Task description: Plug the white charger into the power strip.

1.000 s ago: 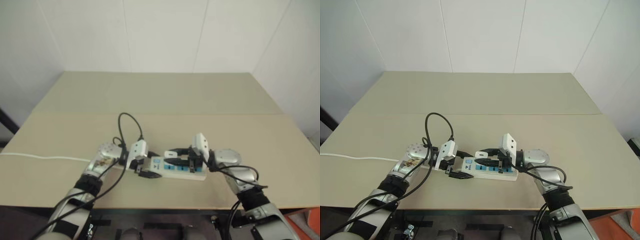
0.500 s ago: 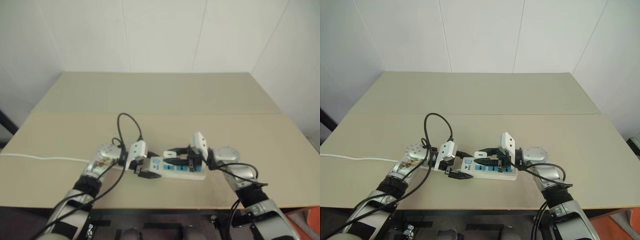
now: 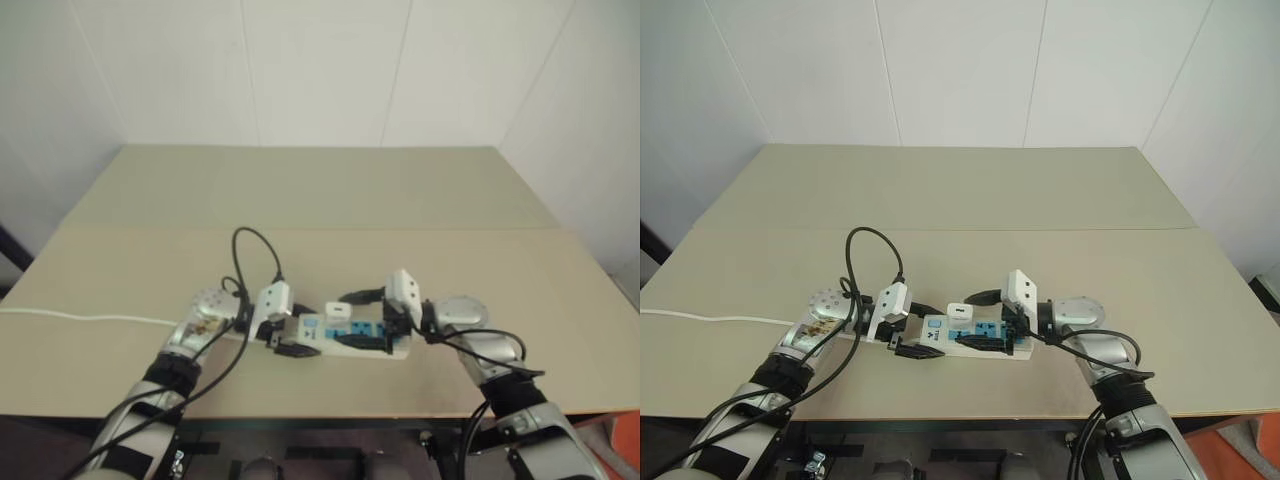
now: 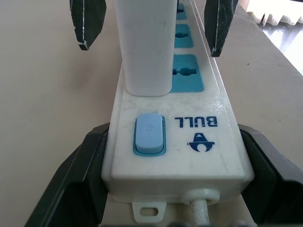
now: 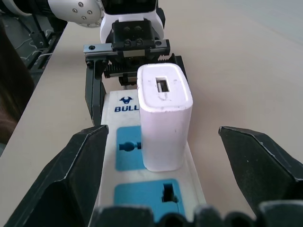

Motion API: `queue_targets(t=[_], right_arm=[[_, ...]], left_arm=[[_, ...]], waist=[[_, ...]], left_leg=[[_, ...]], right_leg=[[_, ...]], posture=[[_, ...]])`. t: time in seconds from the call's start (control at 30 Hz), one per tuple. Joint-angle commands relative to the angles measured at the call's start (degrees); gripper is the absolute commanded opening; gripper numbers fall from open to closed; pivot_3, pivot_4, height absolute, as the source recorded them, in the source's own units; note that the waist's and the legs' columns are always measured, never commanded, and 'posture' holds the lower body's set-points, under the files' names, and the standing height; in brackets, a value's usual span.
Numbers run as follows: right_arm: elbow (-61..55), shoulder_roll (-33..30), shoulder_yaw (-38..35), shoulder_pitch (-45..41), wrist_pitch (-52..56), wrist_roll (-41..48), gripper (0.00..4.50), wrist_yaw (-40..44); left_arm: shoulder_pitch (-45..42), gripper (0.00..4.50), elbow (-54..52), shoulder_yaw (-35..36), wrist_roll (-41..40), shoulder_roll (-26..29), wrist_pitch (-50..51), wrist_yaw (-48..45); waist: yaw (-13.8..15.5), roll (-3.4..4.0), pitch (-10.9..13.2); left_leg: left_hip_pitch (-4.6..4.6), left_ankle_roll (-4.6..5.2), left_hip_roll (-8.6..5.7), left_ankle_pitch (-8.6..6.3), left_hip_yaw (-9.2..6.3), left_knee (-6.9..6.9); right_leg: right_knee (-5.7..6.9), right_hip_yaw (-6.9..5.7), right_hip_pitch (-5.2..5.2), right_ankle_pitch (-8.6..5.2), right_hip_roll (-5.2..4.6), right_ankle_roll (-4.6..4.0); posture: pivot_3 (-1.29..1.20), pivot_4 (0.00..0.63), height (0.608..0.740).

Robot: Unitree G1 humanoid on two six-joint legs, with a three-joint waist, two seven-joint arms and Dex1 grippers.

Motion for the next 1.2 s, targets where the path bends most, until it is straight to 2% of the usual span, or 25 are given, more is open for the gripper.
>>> queue_targets(t=[0.03,0.07,0.13,0.2,0.47,0.7,0.97,1.2], right_arm=[[-0.2,-2.8,-1.8,1.3,2.5,-0.4,4.48,0.6],[-0.8,-3.4,-2.4,1.3,2.8,0.0,4.48,0.7],[-3.0,-5.2,-4.6,1.6,4.0,1.5,4.50,1.0],[-5.5,-7.3,-6.5,2.4,5.1,2.7,4.50,1.4],[-12.5,-13.1,-12.7,6.5,7.3,5.9,4.50,1.2],[-17.2,-20.0,-22.1,14.5,8.8,9.3,4.50,1.2],[-20.9,-26.6,-33.3,25.7,9.8,11.5,4.50,2.0],[-19.5,-29.8,-38.7,26.5,11.8,12.0,4.50,0.1]], left_arm=[[0.1,3.30,0.2,1.4,0.3,0.1,0.3,1.8],[0.1,3.30,0.2,1.5,0.3,-0.2,0.2,2.2],[0.0,4.04,-0.2,1.8,-0.2,-0.5,0.3,2.2],[0.2,4.46,-2.1,2.4,-1.7,-0.4,1.3,1.3],[3.4,4.46,-15.6,5.8,-7.9,3.5,6.1,-2.0],[10.7,4.46,-31.6,15.1,-16.5,15.0,14.8,-2.3],[17.9,4.46,-30.0,28.0,-16.2,26.5,15.5,1.3],[22.5,4.46,-28.5,34.5,-15.6,31.1,14.7,3.5]], waist=[[0.0,0.00,0.0],[0.1,0.00,0.0],[0.1,0.00,0.0],[0.2,0.00,0.0],[0.0,0.08,0.2],[0.1,0.13,0.3],[0.1,0.14,0.3],[0.1,0.14,0.4]], left_leg=[[0.00,0.00,0.00,0.00,0.00,0.00],[-0.02,0.00,-0.01,0.00,0.00,0.00],[-0.05,0.00,-0.01,0.00,0.01,0.00],[-0.17,0.00,-0.01,0.00,0.00,-0.01],[-0.70,0.00,0.00,0.00,0.00,-0.02],[-0.78,0.00,0.01,0.00,0.01,-0.01],[-0.74,0.00,0.03,0.00,0.04,-0.04],[-0.71,-0.01,0.04,0.00,0.11,-0.10]], right_leg=[[0.00,0.00,0.00,0.00,0.00,0.00],[-0.01,0.01,-0.01,0.00,0.00,0.00],[-0.03,0.01,-0.02,0.00,0.00,0.00],[-0.03,0.00,-0.13,0.00,-0.01,0.00],[-0.03,0.00,-0.63,0.01,-0.01,0.00],[-0.04,0.01,-0.69,0.00,-0.02,0.00],[-0.03,0.01,-0.71,-0.01,-0.02,0.01],[-0.04,0.03,-0.74,-0.03,-0.02,0.00]], posture=[[0.00,0.150,0.740],[0.00,0.150,0.740],[0.00,0.150,0.740],[0.00,0.150,0.740],[0.00,0.150,0.740],[0.00,0.150,0.740],[0.00,0.150,0.740],[0.00,0.150,0.740]])
